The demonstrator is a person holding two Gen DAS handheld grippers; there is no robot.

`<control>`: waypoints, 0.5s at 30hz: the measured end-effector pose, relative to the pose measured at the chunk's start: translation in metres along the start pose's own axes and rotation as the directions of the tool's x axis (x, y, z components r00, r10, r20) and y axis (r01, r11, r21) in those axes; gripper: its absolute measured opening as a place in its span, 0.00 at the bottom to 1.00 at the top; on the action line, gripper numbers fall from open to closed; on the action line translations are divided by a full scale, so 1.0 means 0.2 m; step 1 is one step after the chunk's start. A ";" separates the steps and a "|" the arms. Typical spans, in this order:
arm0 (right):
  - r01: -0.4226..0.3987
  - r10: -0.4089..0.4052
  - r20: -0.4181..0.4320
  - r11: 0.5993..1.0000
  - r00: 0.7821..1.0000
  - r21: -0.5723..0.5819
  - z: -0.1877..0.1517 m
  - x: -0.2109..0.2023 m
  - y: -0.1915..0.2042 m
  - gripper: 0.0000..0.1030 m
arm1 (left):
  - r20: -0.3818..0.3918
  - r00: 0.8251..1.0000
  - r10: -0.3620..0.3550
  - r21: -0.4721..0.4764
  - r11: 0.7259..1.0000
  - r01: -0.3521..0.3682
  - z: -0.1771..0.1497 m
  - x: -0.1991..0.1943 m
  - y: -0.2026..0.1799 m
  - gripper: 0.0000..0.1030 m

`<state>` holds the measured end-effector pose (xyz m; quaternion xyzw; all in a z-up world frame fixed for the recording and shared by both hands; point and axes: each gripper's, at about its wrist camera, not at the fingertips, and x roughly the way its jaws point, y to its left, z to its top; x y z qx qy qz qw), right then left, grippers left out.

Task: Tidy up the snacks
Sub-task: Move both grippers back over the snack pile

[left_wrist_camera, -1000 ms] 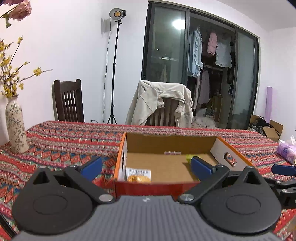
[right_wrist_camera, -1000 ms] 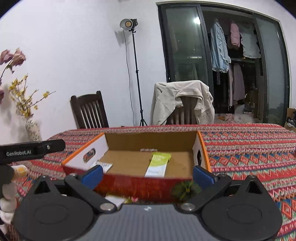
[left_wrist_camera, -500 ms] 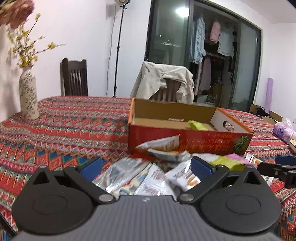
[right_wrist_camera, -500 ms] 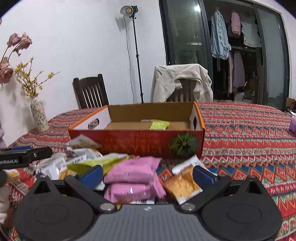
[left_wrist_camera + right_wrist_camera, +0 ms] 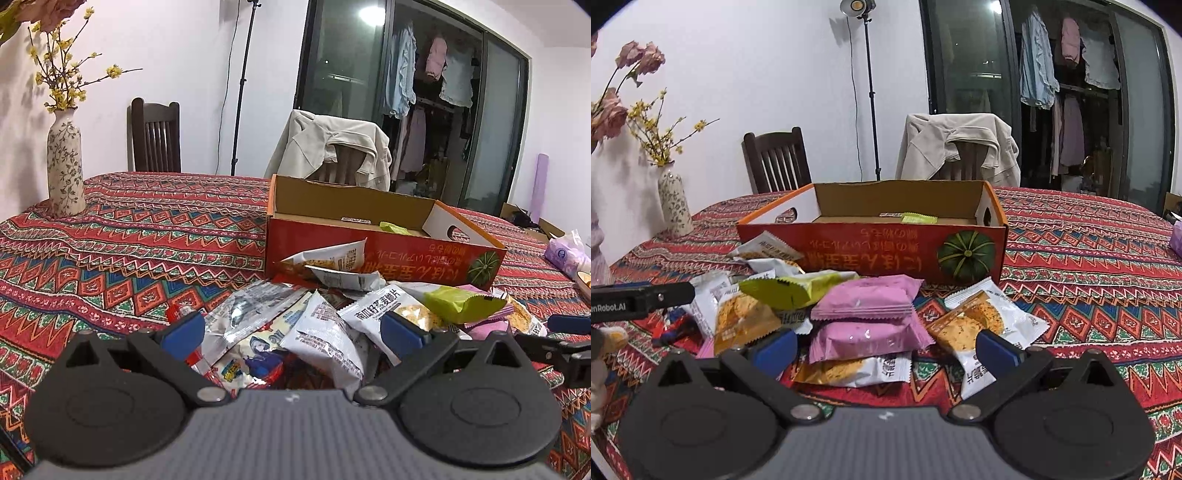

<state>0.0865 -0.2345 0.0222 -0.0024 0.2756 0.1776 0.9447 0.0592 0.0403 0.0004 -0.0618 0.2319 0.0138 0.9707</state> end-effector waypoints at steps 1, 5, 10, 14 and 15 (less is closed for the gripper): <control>-0.001 0.001 -0.003 1.000 1.000 -0.003 0.00 0.00 0.01 1.00 | 0.002 1.000 0.000 0.001 1.000 0.000 -0.01 0.00 0.00 1.00; -0.002 0.001 -0.026 1.000 1.000 -0.011 -0.02 0.03 0.03 1.00 | 0.000 1.000 0.002 -0.001 1.000 -0.002 -0.01 -0.01 0.00 1.00; -0.002 0.001 -0.057 1.000 0.998 -0.018 -0.05 0.08 0.05 0.99 | -0.002 1.000 0.004 -0.001 1.000 -0.004 -0.01 -0.01 0.00 1.00; 0.009 -0.010 -0.076 1.000 0.997 -0.023 -0.05 0.12 0.06 0.95 | -0.003 1.000 0.003 -0.002 1.000 -0.003 -0.01 -0.01 0.00 1.00; 0.010 -0.012 -0.082 1.000 0.997 -0.025 -0.04 0.14 0.07 0.95 | -0.003 1.000 0.003 -0.002 1.000 -0.003 -0.01 0.00 0.01 1.00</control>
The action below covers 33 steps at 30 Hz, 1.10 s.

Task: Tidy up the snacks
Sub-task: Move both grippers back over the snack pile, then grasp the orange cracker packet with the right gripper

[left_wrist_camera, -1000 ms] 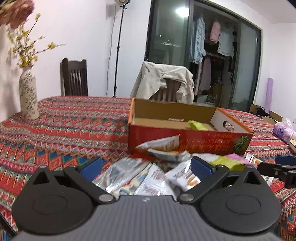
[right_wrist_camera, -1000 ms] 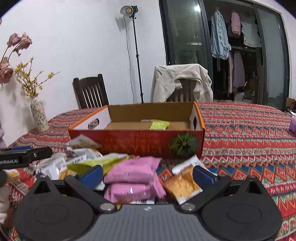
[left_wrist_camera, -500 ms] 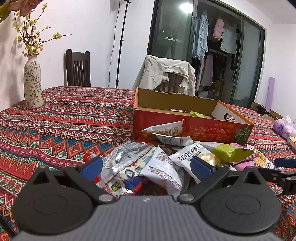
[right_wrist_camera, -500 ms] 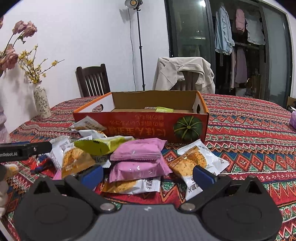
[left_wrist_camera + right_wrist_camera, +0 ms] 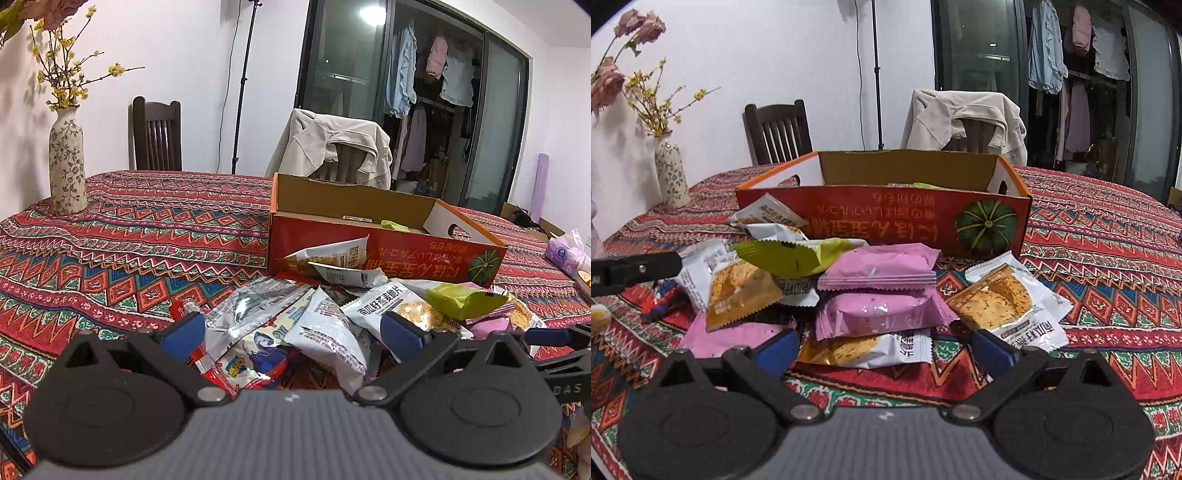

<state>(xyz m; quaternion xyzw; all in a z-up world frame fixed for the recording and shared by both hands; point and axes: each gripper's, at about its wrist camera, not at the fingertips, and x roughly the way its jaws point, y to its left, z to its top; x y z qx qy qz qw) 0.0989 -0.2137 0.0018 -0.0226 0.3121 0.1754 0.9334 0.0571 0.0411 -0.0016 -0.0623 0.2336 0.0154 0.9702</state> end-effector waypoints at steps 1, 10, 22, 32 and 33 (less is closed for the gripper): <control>0.002 -0.002 -0.008 1.000 1.000 -0.001 0.00 0.01 0.00 0.94 | -0.001 1.000 -0.001 -0.001 1.000 0.001 0.00 0.00 0.00 1.00; 0.013 -0.015 -0.082 1.000 0.996 -0.024 0.06 0.15 0.06 0.89 | -0.002 1.000 -0.004 0.001 1.000 0.004 0.00 0.01 0.00 1.00; -0.025 0.021 -0.047 0.997 0.999 -0.078 0.01 0.07 0.08 0.56 | -0.004 1.000 -0.001 -0.007 1.000 0.001 -0.02 0.00 0.00 1.00; -0.057 0.058 0.012 0.997 0.998 -0.050 -0.01 -0.05 0.07 0.40 | -0.001 1.000 -0.002 -0.005 1.000 0.002 -0.02 -0.03 -0.01 1.00; -0.061 0.062 0.021 0.997 0.998 -0.047 -0.01 -0.06 0.07 0.40 | -0.001 1.000 -0.003 -0.004 1.000 0.003 -0.03 -0.03 -0.02 1.00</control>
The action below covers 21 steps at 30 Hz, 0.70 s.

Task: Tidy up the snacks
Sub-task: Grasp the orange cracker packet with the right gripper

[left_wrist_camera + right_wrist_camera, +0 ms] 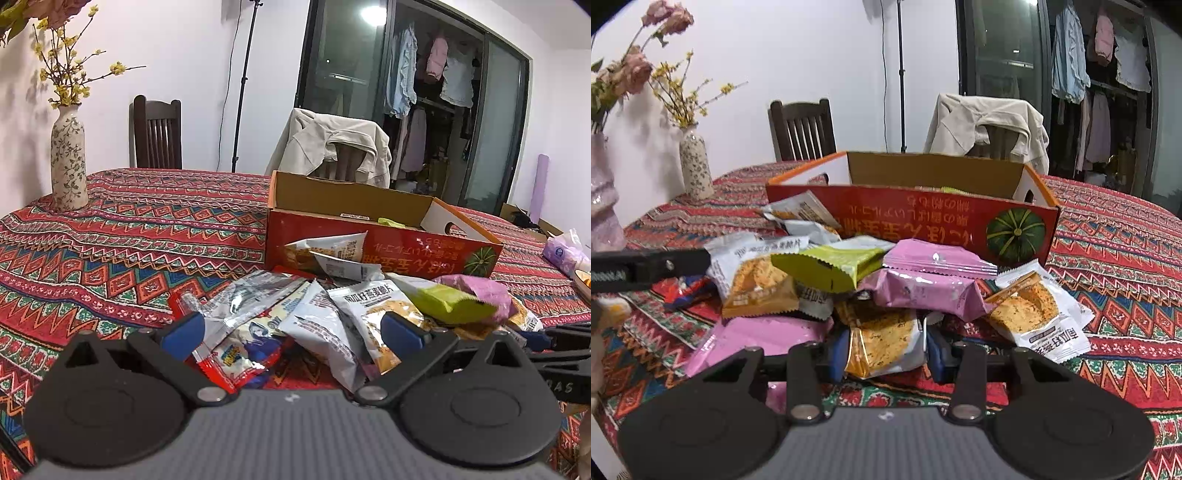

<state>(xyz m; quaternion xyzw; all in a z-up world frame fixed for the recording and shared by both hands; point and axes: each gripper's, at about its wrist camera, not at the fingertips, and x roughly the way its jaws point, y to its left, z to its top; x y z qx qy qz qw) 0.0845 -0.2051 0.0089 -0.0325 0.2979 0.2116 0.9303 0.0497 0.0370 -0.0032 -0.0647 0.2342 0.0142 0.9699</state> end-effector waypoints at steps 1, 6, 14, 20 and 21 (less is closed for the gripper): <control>-0.007 0.007 0.013 1.000 1.000 0.002 0.00 -0.02 0.00 0.40 | 0.000 1.000 0.000 0.001 1.000 0.000 0.00 0.00 0.00 1.00; -0.038 0.039 0.098 0.999 0.994 -0.013 0.03 -0.14 0.02 0.40 | -0.001 1.000 -0.001 0.007 1.000 0.001 0.00 0.00 -0.03 1.00; -0.030 0.037 0.207 0.999 0.978 -0.033 0.13 -0.24 0.03 0.40 | -0.020 1.000 -0.008 0.032 0.999 0.009 0.03 0.03 -0.12 1.00; -0.019 0.018 0.188 1.000 0.982 0.005 0.12 -0.17 -0.04 0.40 | -0.039 0.999 -0.002 0.064 0.998 0.005 0.06 0.11 -0.23 1.00; -0.019 0.017 0.185 1.000 0.983 0.010 0.11 -0.16 -0.05 0.40 | -0.045 0.999 0.001 0.066 0.998 0.002 0.06 0.13 -0.25 1.00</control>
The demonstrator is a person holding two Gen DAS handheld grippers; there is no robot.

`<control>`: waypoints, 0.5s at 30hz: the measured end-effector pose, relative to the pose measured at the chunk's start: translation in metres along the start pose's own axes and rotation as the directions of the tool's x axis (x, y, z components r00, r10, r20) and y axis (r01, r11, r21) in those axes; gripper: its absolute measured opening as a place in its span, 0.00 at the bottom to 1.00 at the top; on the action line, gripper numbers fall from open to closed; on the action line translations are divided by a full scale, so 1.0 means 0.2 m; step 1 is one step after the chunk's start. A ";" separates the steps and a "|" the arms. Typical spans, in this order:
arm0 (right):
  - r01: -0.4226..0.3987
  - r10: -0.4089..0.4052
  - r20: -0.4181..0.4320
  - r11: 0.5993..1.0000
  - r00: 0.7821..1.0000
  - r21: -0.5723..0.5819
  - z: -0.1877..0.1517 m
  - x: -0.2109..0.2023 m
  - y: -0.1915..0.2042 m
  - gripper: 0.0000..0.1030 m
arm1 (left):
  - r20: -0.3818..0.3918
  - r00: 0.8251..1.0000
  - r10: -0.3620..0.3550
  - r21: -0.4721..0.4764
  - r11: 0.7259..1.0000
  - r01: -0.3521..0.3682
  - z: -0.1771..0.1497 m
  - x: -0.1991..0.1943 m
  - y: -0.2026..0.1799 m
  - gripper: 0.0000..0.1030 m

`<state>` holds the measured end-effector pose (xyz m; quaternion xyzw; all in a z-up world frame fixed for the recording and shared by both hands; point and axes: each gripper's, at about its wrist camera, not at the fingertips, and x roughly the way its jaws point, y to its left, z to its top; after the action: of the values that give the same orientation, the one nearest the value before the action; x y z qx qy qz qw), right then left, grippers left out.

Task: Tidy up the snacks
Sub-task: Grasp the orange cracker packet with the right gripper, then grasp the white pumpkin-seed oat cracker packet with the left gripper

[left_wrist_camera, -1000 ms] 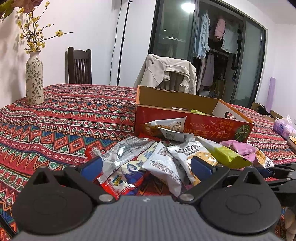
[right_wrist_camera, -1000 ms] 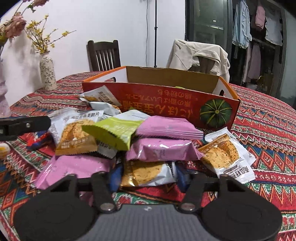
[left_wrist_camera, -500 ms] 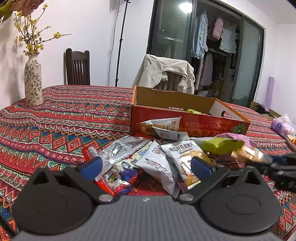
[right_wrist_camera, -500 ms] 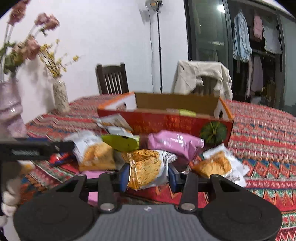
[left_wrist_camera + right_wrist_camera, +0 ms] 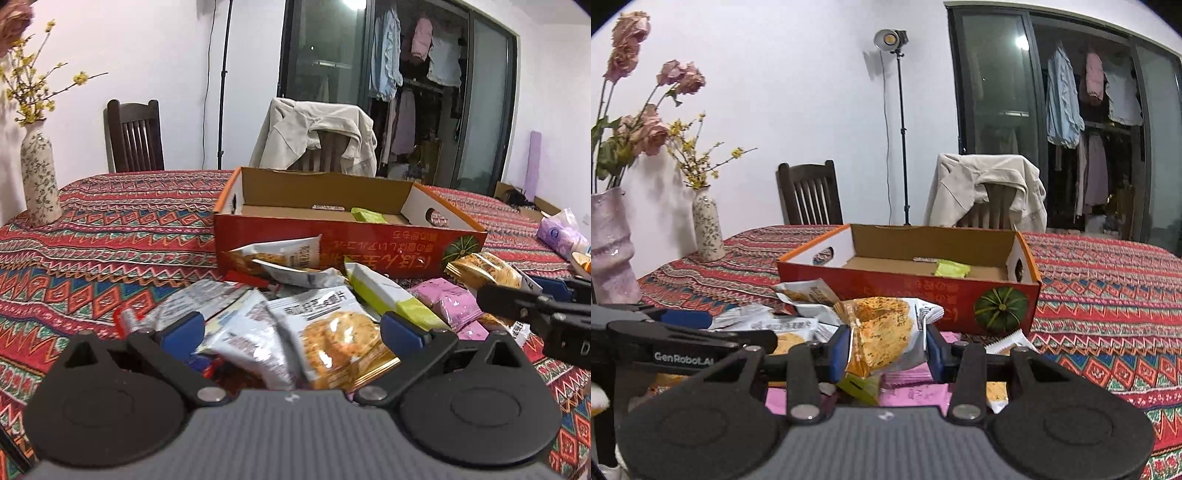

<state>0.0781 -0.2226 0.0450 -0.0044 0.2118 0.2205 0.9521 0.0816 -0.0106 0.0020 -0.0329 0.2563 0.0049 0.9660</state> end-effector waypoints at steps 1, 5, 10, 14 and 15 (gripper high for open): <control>0.001 -0.001 -0.002 1.000 1.000 0.006 0.00 0.01 -0.01 0.40 | -0.007 1.000 0.002 0.000 1.000 -0.002 0.01 0.02 -0.02 1.00; 0.005 -0.005 -0.006 1.000 1.000 0.018 -0.02 0.03 -0.06 0.40 | -0.031 0.999 0.027 -0.002 1.000 -0.027 0.01 0.09 -0.06 1.00; 0.002 -0.002 -0.007 0.999 1.000 0.033 -0.03 0.05 -0.11 0.40 | -0.048 0.996 0.074 0.038 0.997 -0.072 0.00 0.15 -0.13 1.00; -0.008 0.008 -0.015 0.999 1.000 0.043 -0.05 0.07 -0.13 0.41 | -0.051 0.994 0.099 0.063 0.993 -0.096 0.00 0.18 -0.15 1.00; -0.010 0.010 -0.016 0.999 1.000 0.045 -0.05 0.08 -0.13 0.41 | -0.051 0.993 0.102 0.067 0.993 -0.099 -0.01 0.18 -0.15 1.00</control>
<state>0.0975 -0.2410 0.0269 0.0162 0.2246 0.2204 0.9491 0.1128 -0.0416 -0.0150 0.0112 0.2837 0.0442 0.9578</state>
